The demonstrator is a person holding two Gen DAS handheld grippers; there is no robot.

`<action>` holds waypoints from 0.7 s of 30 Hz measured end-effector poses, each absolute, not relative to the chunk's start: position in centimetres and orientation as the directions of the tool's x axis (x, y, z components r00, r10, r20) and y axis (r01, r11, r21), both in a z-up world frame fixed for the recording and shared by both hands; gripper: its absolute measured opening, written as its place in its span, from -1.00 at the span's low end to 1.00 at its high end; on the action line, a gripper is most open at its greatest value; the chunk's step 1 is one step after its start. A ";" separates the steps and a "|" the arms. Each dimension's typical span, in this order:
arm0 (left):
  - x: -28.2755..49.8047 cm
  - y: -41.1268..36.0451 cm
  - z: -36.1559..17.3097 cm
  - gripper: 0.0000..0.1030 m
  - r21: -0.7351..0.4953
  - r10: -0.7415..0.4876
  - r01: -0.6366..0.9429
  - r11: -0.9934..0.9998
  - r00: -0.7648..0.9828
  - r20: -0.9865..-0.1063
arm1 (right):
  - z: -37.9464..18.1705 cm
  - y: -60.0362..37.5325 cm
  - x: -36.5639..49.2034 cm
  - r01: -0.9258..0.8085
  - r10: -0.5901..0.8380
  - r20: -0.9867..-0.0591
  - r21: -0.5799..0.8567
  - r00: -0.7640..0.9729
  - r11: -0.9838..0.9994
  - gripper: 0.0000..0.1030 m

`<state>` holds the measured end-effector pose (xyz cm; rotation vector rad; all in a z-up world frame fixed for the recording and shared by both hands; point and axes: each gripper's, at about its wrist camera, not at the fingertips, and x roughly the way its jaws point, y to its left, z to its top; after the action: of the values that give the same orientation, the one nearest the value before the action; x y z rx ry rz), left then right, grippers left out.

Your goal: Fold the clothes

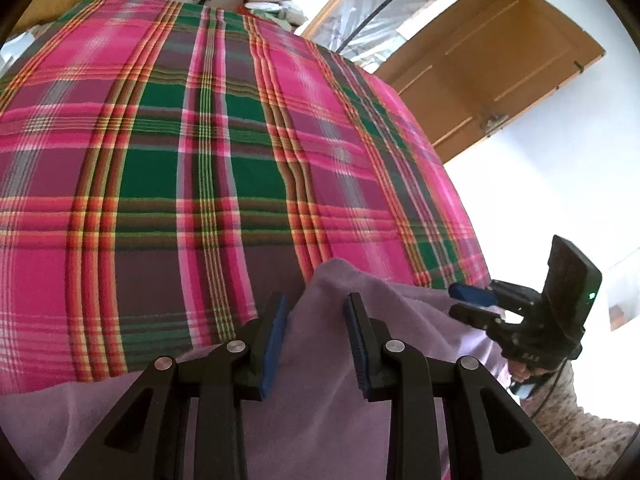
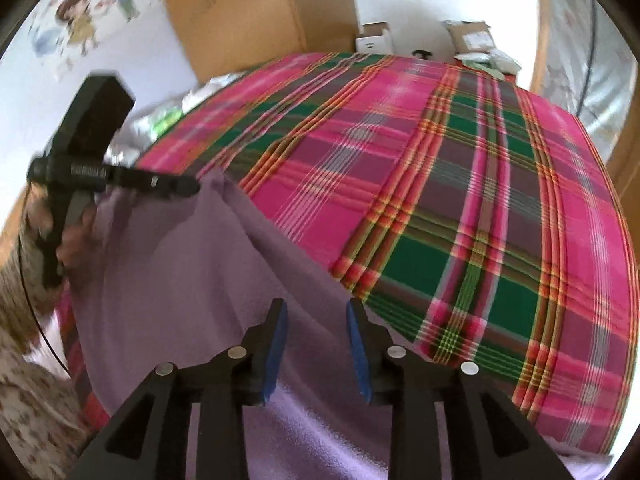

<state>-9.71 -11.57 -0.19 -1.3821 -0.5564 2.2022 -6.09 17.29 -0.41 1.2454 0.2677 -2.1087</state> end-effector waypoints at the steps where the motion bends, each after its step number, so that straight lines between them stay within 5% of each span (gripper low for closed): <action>1: -9.7 -11.6 -0.2 -0.39 -0.568 0.589 -0.177 -0.804 -0.375 -0.716 | -0.5 17.0 -5.9 0.650 -0.431 -0.843 0.134 -0.322 -0.748 -0.39; 17: -9.5 -11.5 -0.5 -0.39 -0.564 0.578 -0.156 -0.811 -0.363 -0.731 | -1.3 14.0 -5.7 0.711 -0.453 -0.841 0.122 -0.296 -0.692 -0.38; 21: -9.6 -11.4 -0.6 -0.39 -0.564 0.577 -0.152 -0.812 -0.361 -0.733 | -1.4 13.8 -5.8 0.714 -0.456 -0.838 0.119 -0.301 -0.690 -0.82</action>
<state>-9.63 -11.37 -0.60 -1.4245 -0.5649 2.2005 -5.83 13.83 -1.44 1.1877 0.3587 -2.0396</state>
